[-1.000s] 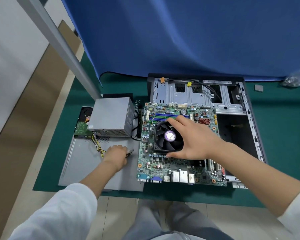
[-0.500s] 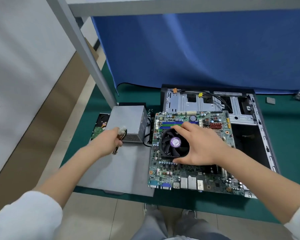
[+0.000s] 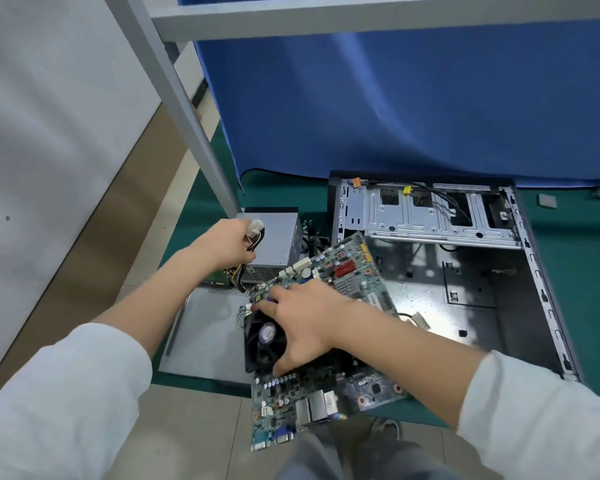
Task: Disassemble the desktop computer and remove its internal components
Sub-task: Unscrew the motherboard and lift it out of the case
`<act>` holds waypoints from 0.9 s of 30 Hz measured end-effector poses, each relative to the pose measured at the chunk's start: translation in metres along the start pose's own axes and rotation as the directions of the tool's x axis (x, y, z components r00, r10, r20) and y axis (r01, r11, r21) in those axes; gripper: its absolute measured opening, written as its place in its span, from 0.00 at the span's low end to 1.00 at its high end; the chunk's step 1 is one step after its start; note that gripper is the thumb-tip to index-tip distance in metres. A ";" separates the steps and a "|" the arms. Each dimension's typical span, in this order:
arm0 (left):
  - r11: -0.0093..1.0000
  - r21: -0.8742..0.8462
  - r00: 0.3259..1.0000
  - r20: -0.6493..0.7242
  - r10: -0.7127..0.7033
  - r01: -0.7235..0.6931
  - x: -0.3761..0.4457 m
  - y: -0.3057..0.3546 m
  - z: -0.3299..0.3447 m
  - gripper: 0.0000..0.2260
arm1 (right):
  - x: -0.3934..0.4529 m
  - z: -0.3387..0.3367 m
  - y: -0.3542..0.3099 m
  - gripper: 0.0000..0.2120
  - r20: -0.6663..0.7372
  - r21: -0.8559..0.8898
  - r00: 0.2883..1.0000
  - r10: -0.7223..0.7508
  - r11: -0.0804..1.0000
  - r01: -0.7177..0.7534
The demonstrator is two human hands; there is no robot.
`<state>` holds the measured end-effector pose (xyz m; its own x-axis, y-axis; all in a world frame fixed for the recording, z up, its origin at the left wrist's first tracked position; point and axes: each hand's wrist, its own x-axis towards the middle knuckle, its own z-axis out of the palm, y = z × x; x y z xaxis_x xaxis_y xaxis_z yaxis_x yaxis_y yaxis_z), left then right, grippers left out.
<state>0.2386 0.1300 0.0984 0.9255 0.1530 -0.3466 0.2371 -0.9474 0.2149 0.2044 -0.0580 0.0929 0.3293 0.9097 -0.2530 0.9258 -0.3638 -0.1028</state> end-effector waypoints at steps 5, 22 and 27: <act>1.000 0.000 1.000 0.024 -0.009 0.009 -0.005 -0.001 0.001 0.11 | 0.029 0.015 -0.018 0.44 0.090 0.014 0.996 0.010 1.000 -0.011; 0.996 -0.091 1.000 -0.029 -0.003 0.000 -0.029 -0.012 0.019 0.10 | 0.082 0.055 -0.070 0.38 0.027 0.117 0.992 0.127 0.985 -0.129; 0.990 -0.140 0.999 -0.042 0.004 -0.010 -0.034 -0.012 0.022 0.12 | 0.093 0.076 -0.075 0.40 0.072 0.231 0.977 0.202 0.949 -0.213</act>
<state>0.1979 0.1297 0.0875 0.9381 0.1604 -0.3071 0.2666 -0.9002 0.3443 0.1514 0.0383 0.0042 0.4951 0.8009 -0.3369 0.7661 -0.5853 -0.2656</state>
